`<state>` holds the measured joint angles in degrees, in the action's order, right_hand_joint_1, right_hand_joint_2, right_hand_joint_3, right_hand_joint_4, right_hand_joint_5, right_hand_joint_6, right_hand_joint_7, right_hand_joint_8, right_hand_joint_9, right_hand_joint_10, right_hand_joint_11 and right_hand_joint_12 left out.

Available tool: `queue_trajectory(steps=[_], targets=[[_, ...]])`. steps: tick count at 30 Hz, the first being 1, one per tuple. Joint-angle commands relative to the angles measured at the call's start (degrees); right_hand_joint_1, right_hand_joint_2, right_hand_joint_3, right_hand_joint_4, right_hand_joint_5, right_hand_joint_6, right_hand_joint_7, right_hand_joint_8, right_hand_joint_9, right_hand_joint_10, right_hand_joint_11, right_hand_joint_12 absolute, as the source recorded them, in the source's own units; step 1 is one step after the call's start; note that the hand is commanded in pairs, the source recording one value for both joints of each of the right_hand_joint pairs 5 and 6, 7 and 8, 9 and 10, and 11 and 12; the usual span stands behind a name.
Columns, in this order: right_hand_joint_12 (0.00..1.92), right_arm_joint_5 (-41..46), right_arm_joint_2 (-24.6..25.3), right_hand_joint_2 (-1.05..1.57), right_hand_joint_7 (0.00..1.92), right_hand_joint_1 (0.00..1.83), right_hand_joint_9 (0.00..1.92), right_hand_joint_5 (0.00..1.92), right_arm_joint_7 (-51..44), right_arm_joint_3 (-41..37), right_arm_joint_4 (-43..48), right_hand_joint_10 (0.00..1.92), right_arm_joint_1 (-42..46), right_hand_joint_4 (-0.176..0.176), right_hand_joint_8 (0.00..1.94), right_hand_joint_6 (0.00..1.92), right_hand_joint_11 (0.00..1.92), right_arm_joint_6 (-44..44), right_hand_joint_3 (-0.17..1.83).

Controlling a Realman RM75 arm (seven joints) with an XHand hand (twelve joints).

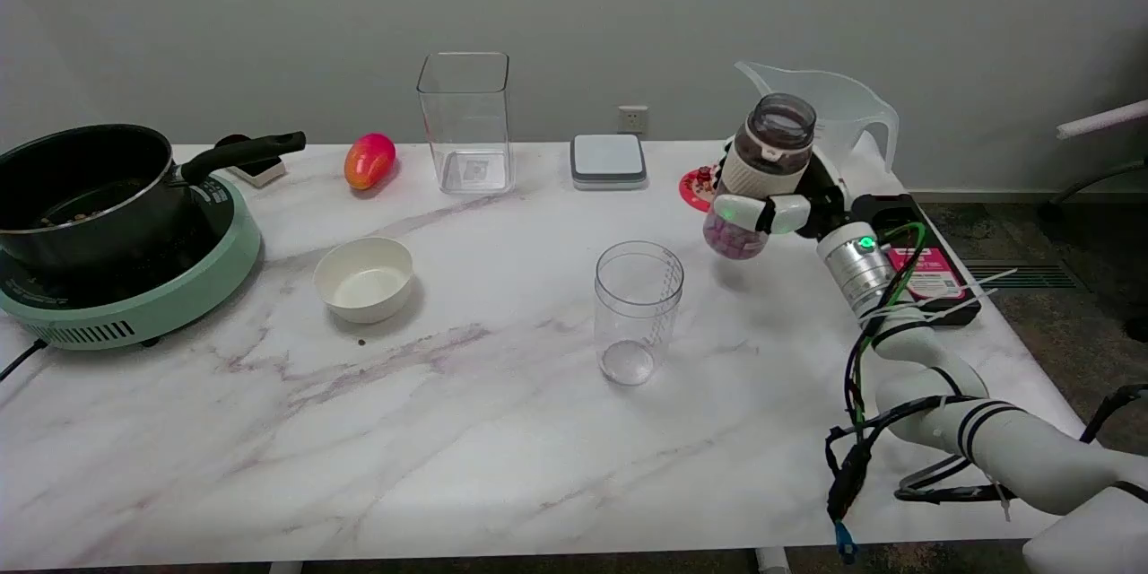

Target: Pour the candy into the cup.

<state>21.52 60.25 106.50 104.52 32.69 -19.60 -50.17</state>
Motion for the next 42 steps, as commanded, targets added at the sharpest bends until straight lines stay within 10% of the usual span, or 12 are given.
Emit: queue_trajectory(steps=[1,42], targets=[[1.20,-0.4,-8.2,0.95,1.66,1.52,1.37,1.59,-2.8,-5.4,19.2,1.37,6.9,0.000,1.66,1.59,1.20,-0.7,0.64],[1.49,-10.0,-10.3,1.38,1.81,1.41,1.62,1.72,-33.2,-18.9,55.6,1.62,27.6,0.000,1.81,1.72,1.49,10.2,0.37]])
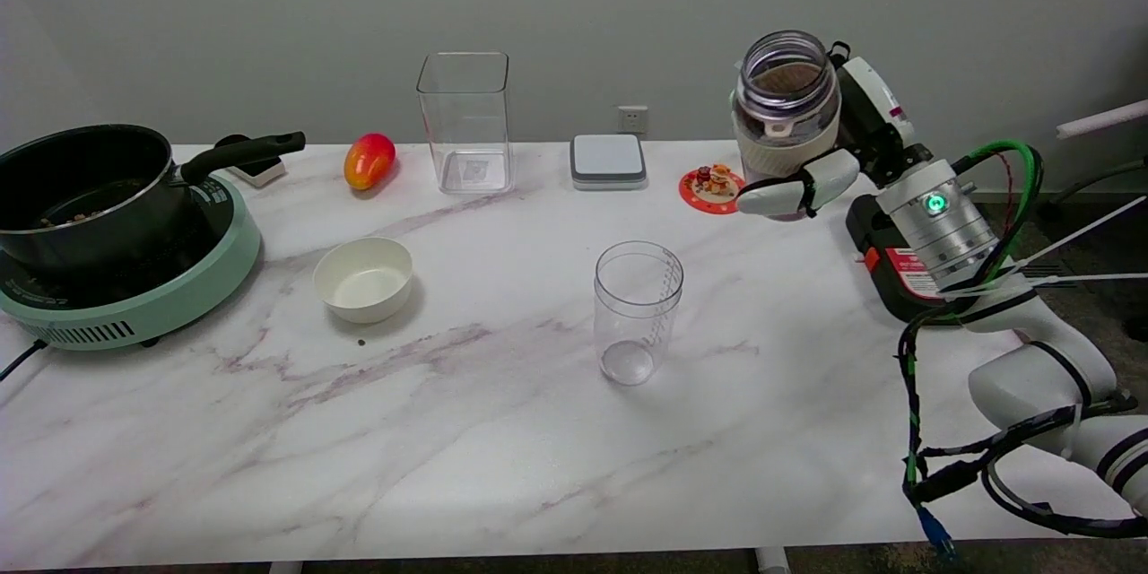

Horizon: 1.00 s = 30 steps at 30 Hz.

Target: Pour the candy into the cup.

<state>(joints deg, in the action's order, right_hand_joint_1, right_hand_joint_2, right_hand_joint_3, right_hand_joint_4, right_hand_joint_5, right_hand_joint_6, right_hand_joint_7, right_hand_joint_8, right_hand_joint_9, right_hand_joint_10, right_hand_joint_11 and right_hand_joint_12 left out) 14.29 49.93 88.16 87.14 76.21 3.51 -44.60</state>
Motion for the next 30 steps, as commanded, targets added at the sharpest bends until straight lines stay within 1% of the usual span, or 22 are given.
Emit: queue_trajectory(steps=[1,9,13,19,30], targets=[[1.48,-2.8,0.1,1.38,1.81,1.41,1.62,1.72,-15.5,-1.5,12.4,1.62,4.6,0.000,1.81,1.72,1.48,4.7,0.37],[1.46,-2.4,1.1,1.41,1.82,1.40,1.62,1.74,-23.6,-3.5,15.6,1.62,8.2,0.000,1.82,1.74,1.46,5.1,0.34],[1.46,-2.7,1.3,1.42,1.82,1.39,1.62,1.74,-26.9,-4.4,15.6,1.62,9.8,0.000,1.82,1.74,1.46,5.1,0.34],[1.45,-2.7,1.5,1.41,1.82,1.40,1.61,1.74,-34.9,-4.9,14.7,1.61,10.9,0.000,1.82,1.74,1.45,4.4,0.34],[1.44,-5.1,1.0,1.38,1.82,1.41,1.60,1.75,-40.6,-6.0,14.0,1.60,11.8,0.000,1.82,1.75,1.44,2.5,0.36]])
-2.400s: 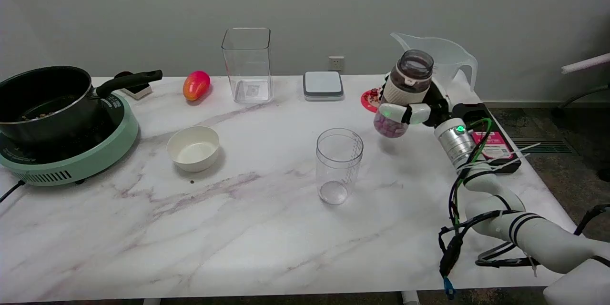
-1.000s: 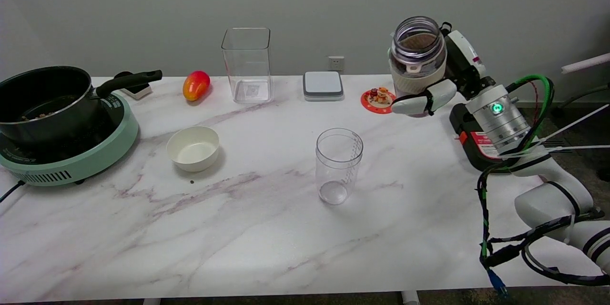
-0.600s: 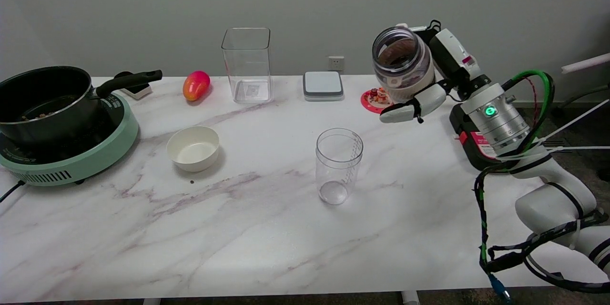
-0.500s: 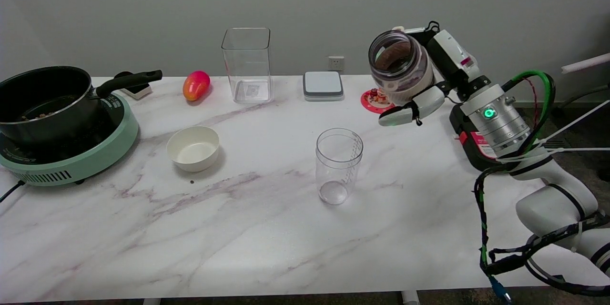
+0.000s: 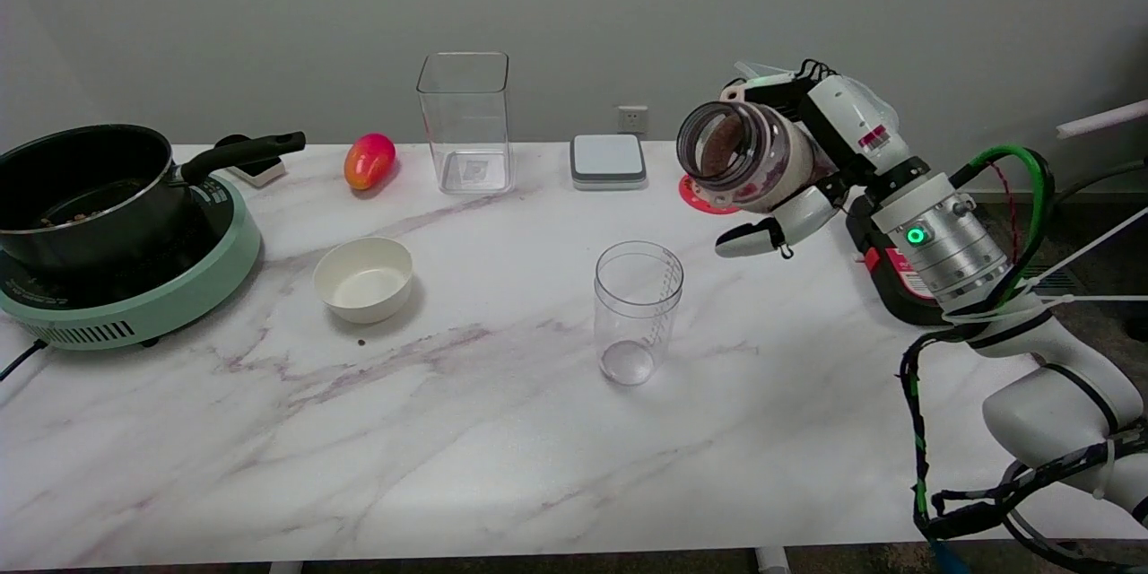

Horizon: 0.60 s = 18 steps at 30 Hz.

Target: Pour the candy into the cup.

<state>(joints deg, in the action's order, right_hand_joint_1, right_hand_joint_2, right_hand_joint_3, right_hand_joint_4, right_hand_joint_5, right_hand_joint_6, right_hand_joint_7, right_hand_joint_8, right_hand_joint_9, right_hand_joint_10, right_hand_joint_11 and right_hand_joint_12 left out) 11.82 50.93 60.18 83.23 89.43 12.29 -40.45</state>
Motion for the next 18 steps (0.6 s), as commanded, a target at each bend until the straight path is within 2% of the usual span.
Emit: queue_trajectory(steps=[1,18], targets=[[1.44,-3.0,0.0,1.38,1.82,1.41,1.60,1.75,-12.9,-2.0,0.7,1.60,3.0,0.000,1.82,1.75,1.44,-1.9,0.36],[1.43,-3.6,-0.8,1.39,1.83,1.40,1.60,1.77,-16.3,1.0,0.5,1.60,0.9,0.000,1.83,1.77,1.43,-2.9,0.32]])
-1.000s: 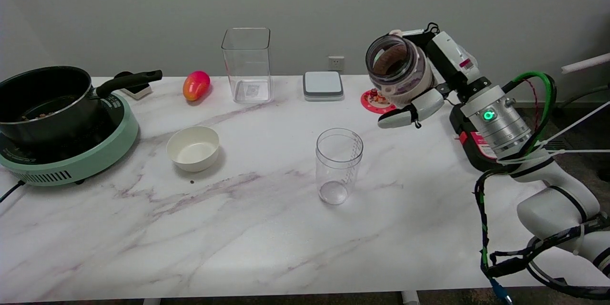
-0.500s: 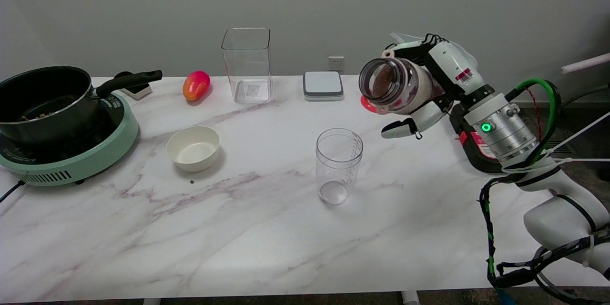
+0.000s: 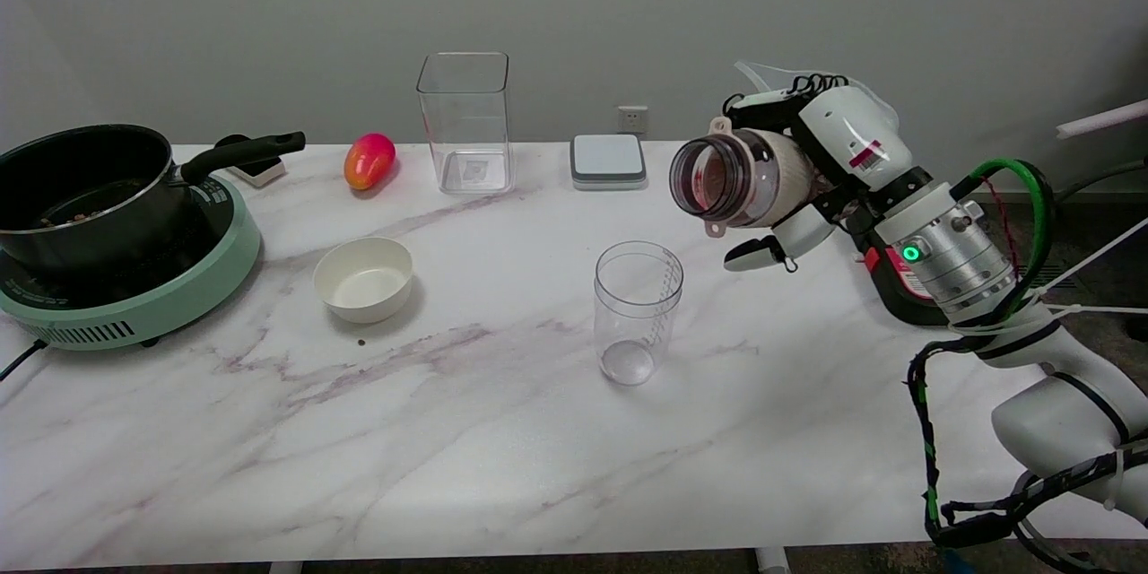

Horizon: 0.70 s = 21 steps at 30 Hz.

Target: Pour the candy into the cup.

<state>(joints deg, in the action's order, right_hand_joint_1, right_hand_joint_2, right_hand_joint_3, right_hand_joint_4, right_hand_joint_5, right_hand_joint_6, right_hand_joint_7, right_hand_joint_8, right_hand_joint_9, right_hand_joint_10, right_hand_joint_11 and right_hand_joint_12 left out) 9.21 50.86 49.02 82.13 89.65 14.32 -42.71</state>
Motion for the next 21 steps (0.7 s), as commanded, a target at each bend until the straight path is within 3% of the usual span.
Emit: queue_trajectory(steps=[1,21], targets=[[1.43,-1.0,-0.9,1.39,1.83,1.40,1.60,1.77,-5.1,2.6,0.4,1.60,-1.5,0.000,1.83,1.77,1.43,-0.4,0.33],[1.39,-10.0,-2.1,1.31,1.81,1.45,1.57,1.76,-5.1,3.8,0.7,1.57,-4.7,0.000,1.81,1.76,1.39,5.0,0.38]])
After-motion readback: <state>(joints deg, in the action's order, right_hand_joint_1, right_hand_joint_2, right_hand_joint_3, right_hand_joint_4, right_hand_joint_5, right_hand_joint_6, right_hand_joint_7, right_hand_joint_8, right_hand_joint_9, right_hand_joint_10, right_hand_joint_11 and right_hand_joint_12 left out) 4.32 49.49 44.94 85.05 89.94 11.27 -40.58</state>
